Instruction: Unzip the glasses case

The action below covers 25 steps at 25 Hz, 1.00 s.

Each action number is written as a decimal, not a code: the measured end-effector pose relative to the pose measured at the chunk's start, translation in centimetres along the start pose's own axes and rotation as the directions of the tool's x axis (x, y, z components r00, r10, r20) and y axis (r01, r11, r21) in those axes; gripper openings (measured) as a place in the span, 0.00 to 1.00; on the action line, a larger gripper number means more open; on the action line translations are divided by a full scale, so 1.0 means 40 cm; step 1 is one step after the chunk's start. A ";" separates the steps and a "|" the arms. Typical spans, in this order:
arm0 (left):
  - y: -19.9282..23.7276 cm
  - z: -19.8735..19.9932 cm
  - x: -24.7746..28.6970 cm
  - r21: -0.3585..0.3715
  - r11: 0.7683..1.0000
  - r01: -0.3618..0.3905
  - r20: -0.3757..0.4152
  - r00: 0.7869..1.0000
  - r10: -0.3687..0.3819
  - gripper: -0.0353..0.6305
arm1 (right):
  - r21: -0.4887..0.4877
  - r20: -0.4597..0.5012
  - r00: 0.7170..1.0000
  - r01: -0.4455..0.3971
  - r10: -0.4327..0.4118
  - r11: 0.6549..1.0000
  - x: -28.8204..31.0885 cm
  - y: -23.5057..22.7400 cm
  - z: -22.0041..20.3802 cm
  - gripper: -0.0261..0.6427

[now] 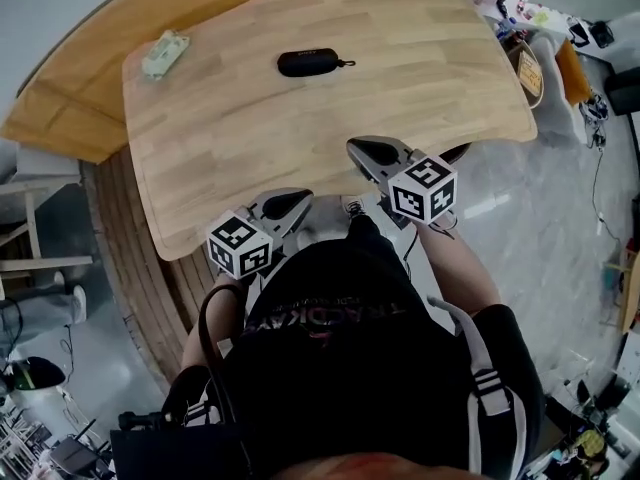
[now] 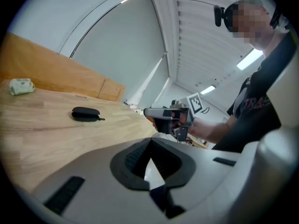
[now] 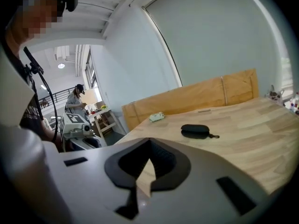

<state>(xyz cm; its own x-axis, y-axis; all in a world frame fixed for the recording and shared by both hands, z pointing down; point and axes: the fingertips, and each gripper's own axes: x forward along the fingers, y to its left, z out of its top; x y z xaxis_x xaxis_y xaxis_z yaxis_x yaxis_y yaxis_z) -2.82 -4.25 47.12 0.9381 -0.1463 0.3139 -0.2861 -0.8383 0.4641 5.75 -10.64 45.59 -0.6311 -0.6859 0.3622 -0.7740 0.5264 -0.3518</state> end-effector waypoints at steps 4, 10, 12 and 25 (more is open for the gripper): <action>-0.017 -0.035 -0.019 -0.013 1.000 0.014 -0.010 1.000 -0.014 0.07 | 0.003 -0.001 1.000 -0.013 0.013 1.000 -0.015 0.113 -0.054 0.06; -0.031 -0.067 -0.049 -0.015 1.000 0.021 -0.026 0.999 -0.022 0.07 | -0.002 -0.041 0.997 -0.059 0.059 0.998 -0.023 0.230 -0.124 0.06; -0.036 -0.075 -0.058 -0.012 1.000 0.019 -0.026 0.999 -0.019 0.07 | 0.009 -0.052 0.996 -0.075 0.076 0.997 -0.023 0.255 -0.145 0.06; -0.035 -0.086 -0.084 -0.033 0.999 -0.012 0.013 1.000 0.013 0.07 | 0.049 -0.053 0.992 -0.114 0.116 0.992 -0.016 0.309 -0.183 0.06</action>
<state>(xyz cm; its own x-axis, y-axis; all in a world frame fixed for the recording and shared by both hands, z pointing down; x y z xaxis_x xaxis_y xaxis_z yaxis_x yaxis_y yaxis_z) -6.24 -0.79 48.28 0.9369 -0.1637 0.3090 -0.3038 -0.8186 0.4874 -3.76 -0.03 47.32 -0.7186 -0.5927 0.3638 -0.6939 0.5758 -0.4325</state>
